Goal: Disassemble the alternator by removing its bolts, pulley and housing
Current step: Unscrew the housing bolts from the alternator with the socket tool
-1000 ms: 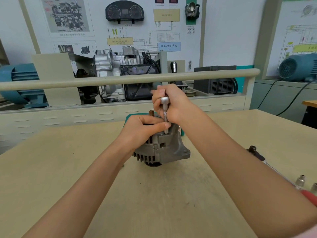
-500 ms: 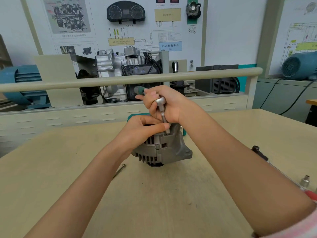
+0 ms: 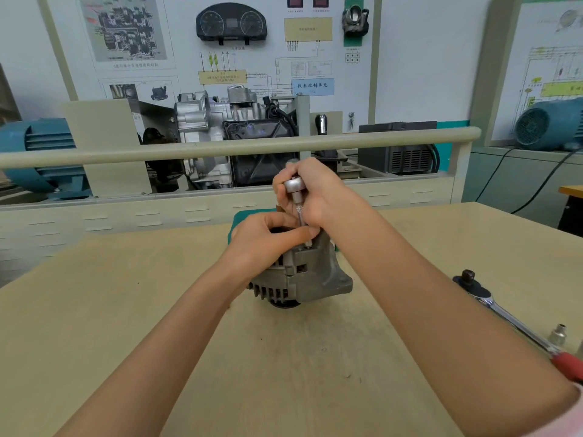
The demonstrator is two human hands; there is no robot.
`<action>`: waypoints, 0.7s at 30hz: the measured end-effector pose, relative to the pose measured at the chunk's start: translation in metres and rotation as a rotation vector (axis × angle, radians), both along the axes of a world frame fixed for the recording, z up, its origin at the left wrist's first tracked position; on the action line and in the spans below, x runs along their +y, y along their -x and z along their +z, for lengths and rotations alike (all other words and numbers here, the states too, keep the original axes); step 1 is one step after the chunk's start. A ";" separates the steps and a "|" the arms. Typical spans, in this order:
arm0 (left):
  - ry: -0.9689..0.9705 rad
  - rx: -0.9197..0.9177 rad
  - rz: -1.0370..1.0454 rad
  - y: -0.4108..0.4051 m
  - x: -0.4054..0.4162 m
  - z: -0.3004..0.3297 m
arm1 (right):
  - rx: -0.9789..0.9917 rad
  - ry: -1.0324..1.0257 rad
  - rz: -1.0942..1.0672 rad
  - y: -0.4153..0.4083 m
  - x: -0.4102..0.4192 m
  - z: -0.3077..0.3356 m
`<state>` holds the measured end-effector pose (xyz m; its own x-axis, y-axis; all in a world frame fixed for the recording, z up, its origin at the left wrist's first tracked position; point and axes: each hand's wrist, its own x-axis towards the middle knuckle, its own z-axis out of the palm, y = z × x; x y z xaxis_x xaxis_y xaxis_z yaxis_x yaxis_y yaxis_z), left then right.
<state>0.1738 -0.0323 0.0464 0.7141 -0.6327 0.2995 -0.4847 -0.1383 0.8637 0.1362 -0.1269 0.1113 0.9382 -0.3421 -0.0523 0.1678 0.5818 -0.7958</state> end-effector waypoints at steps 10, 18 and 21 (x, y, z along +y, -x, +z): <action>0.071 0.045 -0.011 0.000 0.000 -0.002 | -0.118 -0.136 -0.078 0.001 -0.004 -0.006; 0.000 -0.009 -0.001 0.001 0.000 -0.001 | -0.082 -0.071 -0.133 0.002 -0.004 -0.004; -0.013 0.025 -0.074 -0.003 0.004 0.000 | -0.028 -0.061 0.118 0.003 -0.010 -0.002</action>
<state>0.1764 -0.0283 0.0465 0.6725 -0.6877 0.2736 -0.4723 -0.1141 0.8740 0.1331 -0.1364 0.1094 0.9731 -0.2265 -0.0430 0.1171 0.6462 -0.7542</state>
